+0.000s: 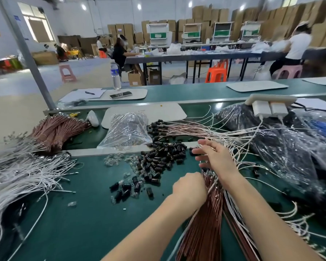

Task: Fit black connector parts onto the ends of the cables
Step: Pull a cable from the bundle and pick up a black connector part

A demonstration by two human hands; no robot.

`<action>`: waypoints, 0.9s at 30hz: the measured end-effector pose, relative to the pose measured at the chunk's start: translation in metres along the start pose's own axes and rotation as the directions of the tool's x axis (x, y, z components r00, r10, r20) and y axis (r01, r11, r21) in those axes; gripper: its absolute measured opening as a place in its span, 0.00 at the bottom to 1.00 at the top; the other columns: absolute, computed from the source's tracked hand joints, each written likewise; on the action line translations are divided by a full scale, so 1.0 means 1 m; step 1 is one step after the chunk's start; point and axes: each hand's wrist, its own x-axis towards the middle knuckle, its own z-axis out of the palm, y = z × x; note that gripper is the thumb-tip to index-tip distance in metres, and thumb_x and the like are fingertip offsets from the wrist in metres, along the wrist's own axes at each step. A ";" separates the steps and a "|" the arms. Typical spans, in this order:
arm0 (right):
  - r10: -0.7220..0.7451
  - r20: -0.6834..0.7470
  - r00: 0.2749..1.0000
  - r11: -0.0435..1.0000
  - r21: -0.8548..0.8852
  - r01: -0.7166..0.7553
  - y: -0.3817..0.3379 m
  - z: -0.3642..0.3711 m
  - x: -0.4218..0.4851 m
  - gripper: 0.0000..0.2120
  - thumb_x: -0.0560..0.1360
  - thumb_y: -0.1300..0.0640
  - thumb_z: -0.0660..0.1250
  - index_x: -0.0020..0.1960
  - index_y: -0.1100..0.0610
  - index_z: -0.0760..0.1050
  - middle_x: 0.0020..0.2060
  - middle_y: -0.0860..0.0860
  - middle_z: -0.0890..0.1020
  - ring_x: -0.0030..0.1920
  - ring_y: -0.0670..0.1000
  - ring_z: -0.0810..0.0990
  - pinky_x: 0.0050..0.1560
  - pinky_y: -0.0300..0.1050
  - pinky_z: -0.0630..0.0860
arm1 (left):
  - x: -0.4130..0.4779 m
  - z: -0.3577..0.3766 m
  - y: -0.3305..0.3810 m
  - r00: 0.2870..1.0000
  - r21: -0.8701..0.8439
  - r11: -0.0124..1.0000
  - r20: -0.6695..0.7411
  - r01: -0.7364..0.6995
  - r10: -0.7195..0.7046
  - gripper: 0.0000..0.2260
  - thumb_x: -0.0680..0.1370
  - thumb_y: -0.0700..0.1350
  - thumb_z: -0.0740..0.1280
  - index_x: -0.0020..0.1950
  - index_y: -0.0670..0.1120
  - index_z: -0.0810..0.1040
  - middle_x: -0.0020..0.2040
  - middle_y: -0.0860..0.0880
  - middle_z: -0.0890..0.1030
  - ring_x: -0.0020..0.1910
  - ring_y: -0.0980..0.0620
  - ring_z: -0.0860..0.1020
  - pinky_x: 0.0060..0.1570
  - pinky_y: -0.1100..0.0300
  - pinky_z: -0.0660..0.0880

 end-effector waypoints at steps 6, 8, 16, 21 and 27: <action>-0.015 -0.035 0.999 1.000 -0.011 0.015 0.005 -0.010 -0.010 0.10 0.83 0.61 0.60 0.59 0.55 0.79 0.41 0.52 0.88 0.35 0.46 0.83 0.32 0.39 0.79 | -0.002 0.002 0.003 1.000 0.034 0.999 -0.004 0.008 -0.008 0.09 0.83 0.43 0.61 0.59 0.40 0.75 0.60 0.39 0.79 0.58 0.37 0.79 0.48 0.50 0.72; -0.017 -0.054 0.998 1.000 0.006 0.018 0.006 -0.011 -0.012 0.10 0.83 0.62 0.60 0.58 0.56 0.79 0.40 0.51 0.88 0.34 0.46 0.82 0.32 0.39 0.78 | -0.003 0.004 0.004 1.000 0.042 0.999 -0.013 -0.004 0.005 0.07 0.82 0.43 0.61 0.55 0.41 0.75 0.57 0.40 0.79 0.56 0.38 0.79 0.46 0.51 0.71; -0.210 -0.326 0.922 0.975 0.002 0.222 0.001 -0.011 -0.010 0.10 0.84 0.60 0.57 0.57 0.48 0.75 0.45 0.50 0.84 0.38 0.44 0.80 0.36 0.37 0.78 | -0.006 -0.026 -0.044 0.970 -0.555 0.811 -0.235 -0.187 0.063 0.06 0.84 0.46 0.61 0.52 0.45 0.74 0.44 0.47 0.82 0.32 0.56 0.79 0.31 0.63 0.74; -0.314 -0.134 0.940 0.906 -0.340 0.254 0.017 0.007 -0.003 0.10 0.84 0.58 0.60 0.58 0.45 0.74 0.49 0.45 0.81 0.30 0.37 0.75 0.29 0.30 0.71 | -0.012 -0.059 -0.104 0.910 -0.931 0.101 -0.363 -0.350 -0.199 0.10 0.78 0.40 0.71 0.58 0.43 0.79 0.42 0.47 0.86 0.41 0.53 0.84 0.43 0.63 0.81; -0.308 0.163 0.937 0.479 -0.824 0.301 0.047 0.038 0.004 0.14 0.83 0.53 0.61 0.69 0.48 0.74 0.58 0.48 0.78 0.53 0.48 0.78 0.59 0.47 0.75 | -0.011 -0.037 -0.157 0.861 -0.837 -0.301 -0.332 -0.458 -0.386 0.06 0.81 0.35 0.64 0.53 0.40 0.80 0.45 0.44 0.86 0.42 0.51 0.85 0.44 0.63 0.82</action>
